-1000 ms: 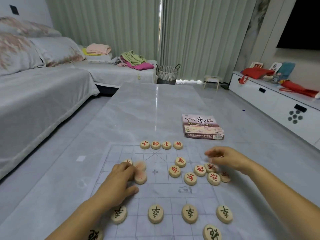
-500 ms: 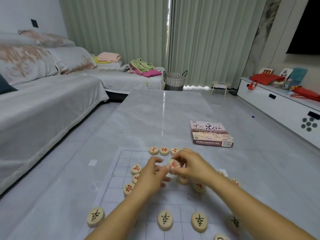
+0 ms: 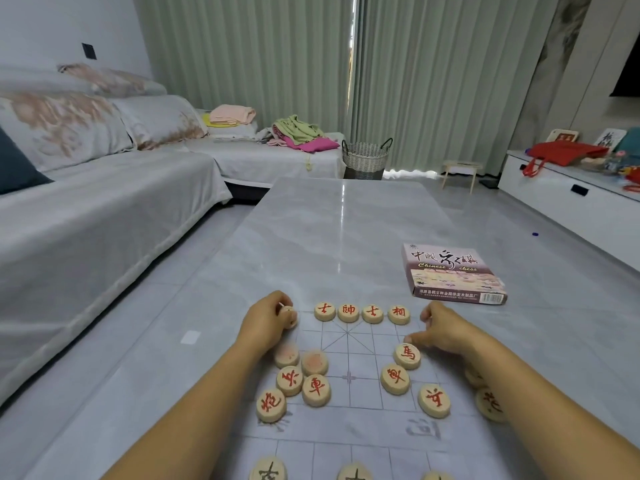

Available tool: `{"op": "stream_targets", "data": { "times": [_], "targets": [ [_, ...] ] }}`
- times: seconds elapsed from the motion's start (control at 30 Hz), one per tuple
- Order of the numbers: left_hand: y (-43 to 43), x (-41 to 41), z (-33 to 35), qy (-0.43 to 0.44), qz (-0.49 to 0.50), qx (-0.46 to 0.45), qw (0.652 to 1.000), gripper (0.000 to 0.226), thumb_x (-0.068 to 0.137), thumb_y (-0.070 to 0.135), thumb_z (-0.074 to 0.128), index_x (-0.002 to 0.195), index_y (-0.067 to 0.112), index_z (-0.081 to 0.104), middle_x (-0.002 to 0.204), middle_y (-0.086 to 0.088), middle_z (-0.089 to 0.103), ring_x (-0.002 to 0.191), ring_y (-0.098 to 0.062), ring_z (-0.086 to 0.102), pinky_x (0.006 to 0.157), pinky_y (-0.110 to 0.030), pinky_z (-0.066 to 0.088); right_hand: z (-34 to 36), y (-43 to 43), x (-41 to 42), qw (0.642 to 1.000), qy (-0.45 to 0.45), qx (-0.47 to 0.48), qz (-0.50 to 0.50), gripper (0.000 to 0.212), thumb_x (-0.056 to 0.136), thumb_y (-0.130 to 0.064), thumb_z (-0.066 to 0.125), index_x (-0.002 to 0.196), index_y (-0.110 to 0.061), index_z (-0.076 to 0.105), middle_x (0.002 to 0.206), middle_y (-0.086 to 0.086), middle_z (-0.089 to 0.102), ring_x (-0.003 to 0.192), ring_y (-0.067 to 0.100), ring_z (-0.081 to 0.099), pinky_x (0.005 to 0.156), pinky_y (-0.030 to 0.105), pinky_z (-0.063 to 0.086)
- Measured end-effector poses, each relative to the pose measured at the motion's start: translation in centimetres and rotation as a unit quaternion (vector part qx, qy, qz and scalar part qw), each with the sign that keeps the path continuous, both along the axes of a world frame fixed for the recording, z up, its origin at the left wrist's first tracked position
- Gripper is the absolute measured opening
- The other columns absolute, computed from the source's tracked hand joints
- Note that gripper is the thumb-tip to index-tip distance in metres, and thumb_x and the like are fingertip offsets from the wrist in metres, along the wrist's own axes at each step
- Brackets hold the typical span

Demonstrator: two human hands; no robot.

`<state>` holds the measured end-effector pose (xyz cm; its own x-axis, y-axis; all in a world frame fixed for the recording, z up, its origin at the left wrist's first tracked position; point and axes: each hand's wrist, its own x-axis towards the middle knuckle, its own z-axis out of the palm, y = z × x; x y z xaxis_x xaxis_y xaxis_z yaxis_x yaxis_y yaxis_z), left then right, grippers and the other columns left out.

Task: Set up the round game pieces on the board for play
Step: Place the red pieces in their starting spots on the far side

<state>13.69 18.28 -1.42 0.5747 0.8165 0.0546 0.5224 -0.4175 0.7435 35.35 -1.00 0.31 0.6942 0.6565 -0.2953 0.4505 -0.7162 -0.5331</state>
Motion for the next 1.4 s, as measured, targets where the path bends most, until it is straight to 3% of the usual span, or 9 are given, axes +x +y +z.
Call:
{"op": "stream_targets", "data": {
  "times": [0.07, 0.17, 0.27, 0.43, 0.57, 0.77, 1.0, 1.2, 1.4],
  "targets": [
    [0.3, 0.5, -0.2, -0.012, 0.001, -0.008, 1.0, 0.01, 0.089, 0.015, 0.056, 0.098, 0.018, 0.059, 0.1, -0.007, 0.06, 0.09, -0.022, 0.055, 0.079, -0.03, 0.043, -0.1, 0.3, 0.4, 1.0, 0.002, -0.005, 0.003, 0.065, 0.073, -0.037, 0.075, 0.123, -0.014, 0.04, 0.117, 0.005, 0.047, 0.099, 0.018, 0.046, 0.076, 0.026, 0.04],
    [1.0, 0.0, 0.0, 0.005, -0.024, -0.05, 0.998, 0.042, 0.082, 0.02, 0.068, 0.122, 0.014, 0.055, 0.113, -0.004, 0.051, 0.108, -0.024, 0.054, 0.096, -0.033, 0.045, -0.4, 0.4, 0.6, 1.0, 0.0, -0.005, 0.022, 0.074, 0.074, -0.037, 0.074, 0.134, -0.021, 0.034, 0.135, 0.009, 0.04, 0.114, 0.023, 0.045, 0.093, 0.033, 0.041],
    [1.3, -1.1, -0.1, 0.056, -0.068, -0.025, 0.996, 0.057, 0.077, 0.017, 0.073, 0.129, 0.012, 0.049, 0.121, -0.003, 0.048, 0.109, -0.019, 0.05, 0.097, -0.029, 0.04, -0.4, 0.6, 0.7, 0.999, 0.017, 0.012, 0.033, 0.079, 0.074, -0.038, 0.073, 0.139, -0.029, 0.029, 0.146, 0.011, 0.031, 0.127, 0.029, 0.039, 0.102, 0.038, 0.036],
    [1.4, -0.8, -0.7, 0.026, -0.039, -0.003, 0.999, 0.044, 0.079, 0.014, 0.07, 0.12, 0.009, 0.056, 0.124, -0.008, 0.053, 0.099, -0.015, 0.05, 0.092, -0.026, 0.041, -1.1, 1.4, 0.6, 1.0, -0.001, 0.019, 0.022, 0.067, 0.077, -0.044, 0.068, 0.134, -0.034, 0.034, 0.145, 0.011, 0.034, 0.127, 0.03, 0.04, 0.101, 0.041, 0.037],
    [1.1, 0.6, -1.0, 0.007, -0.024, 0.008, 1.0, 0.042, 0.077, 0.017, 0.073, 0.116, 0.011, 0.059, 0.111, -0.004, 0.05, 0.106, -0.022, 0.054, 0.089, -0.026, 0.042, -1.4, 1.6, 0.7, 1.0, -0.022, 0.011, 0.014, 0.062, 0.077, -0.049, 0.066, 0.131, -0.038, 0.037, 0.143, 0.013, 0.034, 0.126, 0.032, 0.041, 0.1, 0.044, 0.039],
    [1.4, 0.7, -1.2, -0.005, -0.008, 0.0, 1.0, 0.047, 0.073, 0.019, 0.077, 0.113, 0.01, 0.054, 0.105, -0.003, 0.051, 0.094, -0.018, 0.05, 0.081, -0.026, 0.041, -1.8, 1.6, 0.6, 0.998, -0.055, -0.001, 0.013, 0.057, 0.079, -0.054, 0.061, 0.129, -0.04, 0.039, 0.137, 0.012, 0.036, 0.116, 0.03, 0.048, 0.09, 0.037, 0.042],
    [1.7, 1.3, -1.4, 0.015, -0.021, 0.026, 0.999, 0.037, 0.08, 0.024, 0.07, 0.115, 0.018, 0.06, 0.116, -0.006, 0.054, 0.106, -0.024, 0.053, 0.098, -0.042, 0.045, -2.0, 1.8, 0.5, 0.998, -0.067, 0.003, -0.005, 0.042, 0.083, -0.055, 0.053, 0.123, -0.043, 0.044, 0.133, 0.009, 0.038, 0.108, 0.027, 0.052, 0.082, 0.034, 0.042],
    [1.9, 1.1, -1.8, 0.02, -0.034, 0.036, 0.999, 0.039, 0.083, 0.022, 0.067, 0.121, 0.02, 0.059, 0.12, -0.007, 0.053, 0.108, -0.023, 0.052, 0.099, -0.041, 0.044, -2.0, 1.8, 0.6, 0.998, -0.058, 0.012, -0.003, 0.04, 0.082, -0.054, 0.057, 0.119, -0.043, 0.048, 0.131, 0.008, 0.041, 0.101, 0.024, 0.051, 0.082, 0.035, 0.044],
    [1.8, 1.2, -1.8, 0.026, -0.039, 0.042, 0.998, 0.039, 0.084, 0.023, 0.065, 0.123, 0.022, 0.057, 0.121, -0.008, 0.052, 0.11, -0.023, 0.051, 0.1, -0.041, 0.043, -2.1, 1.9, 0.8, 0.998, -0.058, 0.004, -0.005, 0.042, 0.082, -0.055, 0.056, 0.122, -0.043, 0.046, 0.132, 0.008, 0.041, 0.111, 0.027, 0.051, 0.089, 0.039, 0.045]
  ]
}}
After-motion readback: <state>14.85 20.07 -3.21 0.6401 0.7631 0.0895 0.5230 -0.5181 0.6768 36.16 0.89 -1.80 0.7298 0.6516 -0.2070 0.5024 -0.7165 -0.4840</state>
